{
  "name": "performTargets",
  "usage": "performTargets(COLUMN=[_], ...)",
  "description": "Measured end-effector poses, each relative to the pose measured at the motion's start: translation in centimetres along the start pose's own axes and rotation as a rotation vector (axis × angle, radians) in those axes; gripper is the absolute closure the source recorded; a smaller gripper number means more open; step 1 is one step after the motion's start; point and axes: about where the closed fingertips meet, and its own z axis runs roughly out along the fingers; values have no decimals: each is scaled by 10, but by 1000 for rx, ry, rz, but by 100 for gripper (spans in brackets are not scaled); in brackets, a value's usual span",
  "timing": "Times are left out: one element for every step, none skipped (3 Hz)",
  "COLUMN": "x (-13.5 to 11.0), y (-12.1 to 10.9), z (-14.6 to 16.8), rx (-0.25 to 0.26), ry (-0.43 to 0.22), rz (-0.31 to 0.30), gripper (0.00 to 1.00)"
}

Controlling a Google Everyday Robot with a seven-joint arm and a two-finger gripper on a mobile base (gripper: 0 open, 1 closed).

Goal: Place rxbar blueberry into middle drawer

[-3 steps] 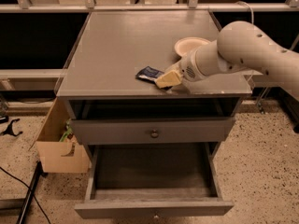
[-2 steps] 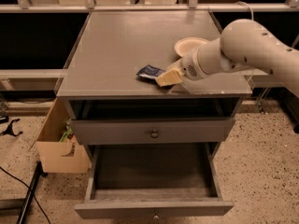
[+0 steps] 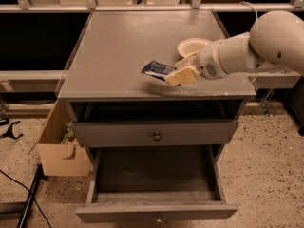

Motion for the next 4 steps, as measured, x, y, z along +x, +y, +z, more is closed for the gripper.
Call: performTargets(x=[7, 19, 25, 25], y=[12, 27, 43, 53], z=[-36, -60, -63, -65], rx=[-76, -189, -253, -263], ry=[-27, -9, 17, 33], rz=[-64, -116, -123, -173], gripper=[100, 100, 100, 100])
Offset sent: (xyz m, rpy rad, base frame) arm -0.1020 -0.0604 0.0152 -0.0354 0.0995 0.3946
